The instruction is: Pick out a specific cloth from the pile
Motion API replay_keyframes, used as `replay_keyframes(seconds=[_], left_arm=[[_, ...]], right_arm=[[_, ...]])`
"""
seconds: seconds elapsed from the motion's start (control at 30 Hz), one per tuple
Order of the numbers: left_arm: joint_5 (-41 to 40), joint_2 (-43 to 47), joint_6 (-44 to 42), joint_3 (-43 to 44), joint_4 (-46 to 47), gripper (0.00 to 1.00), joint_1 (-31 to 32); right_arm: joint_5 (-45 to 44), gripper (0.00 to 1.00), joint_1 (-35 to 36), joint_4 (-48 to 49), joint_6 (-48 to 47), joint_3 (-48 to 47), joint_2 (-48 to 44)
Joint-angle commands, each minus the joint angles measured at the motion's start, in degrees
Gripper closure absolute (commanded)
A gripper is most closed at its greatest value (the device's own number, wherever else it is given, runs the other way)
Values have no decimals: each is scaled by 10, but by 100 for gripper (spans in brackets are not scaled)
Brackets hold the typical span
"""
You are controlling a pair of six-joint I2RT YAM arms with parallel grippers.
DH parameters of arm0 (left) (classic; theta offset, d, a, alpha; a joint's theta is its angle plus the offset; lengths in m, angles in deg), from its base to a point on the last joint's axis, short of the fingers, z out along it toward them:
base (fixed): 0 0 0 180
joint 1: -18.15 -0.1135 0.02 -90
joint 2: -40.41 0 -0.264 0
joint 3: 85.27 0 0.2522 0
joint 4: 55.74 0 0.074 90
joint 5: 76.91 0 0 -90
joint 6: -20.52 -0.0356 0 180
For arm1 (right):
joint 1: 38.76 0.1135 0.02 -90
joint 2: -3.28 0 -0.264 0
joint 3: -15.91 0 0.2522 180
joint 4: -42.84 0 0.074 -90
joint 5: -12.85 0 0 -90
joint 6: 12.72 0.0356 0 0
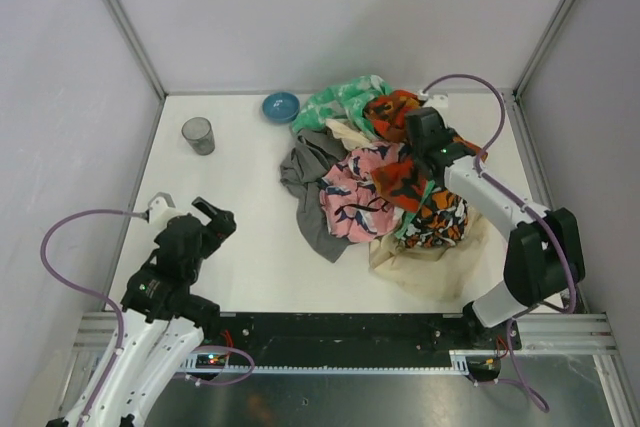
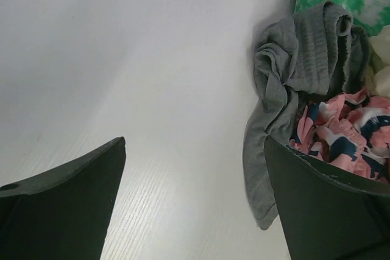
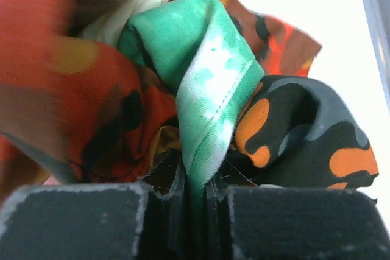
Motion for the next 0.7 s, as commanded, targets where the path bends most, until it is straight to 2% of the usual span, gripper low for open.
replay_keyframes(seconds=[0.0, 0.17, 0.23, 0.37, 0.47, 0.57, 0.63, 0.67], left_arm=[[-3, -28, 8, 29, 15, 0, 1], [29, -82, 0, 45, 22, 0, 1], [49, -112, -8, 52, 35, 0, 1], [128, -167, -35, 48, 107, 0, 2], [194, -211, -56, 35, 185, 0, 2], [213, -268, -67, 33, 232, 0, 2], [211, -311, -77, 40, 252, 0, 2], [210, -331, -83, 46, 260, 0, 2]], right_arm=[[85, 100, -64, -7, 32, 57, 39], [149, 97, -119, 8, 47, 60, 137], [172, 95, -136, -16, 55, 42, 168], [198, 87, -164, -23, 59, 34, 161], [208, 72, -178, -29, 43, 34, 127], [207, 56, -180, -48, 34, 33, 74], [204, 39, -181, -62, 39, 33, 30], [206, 22, -181, -67, 41, 34, 2]])
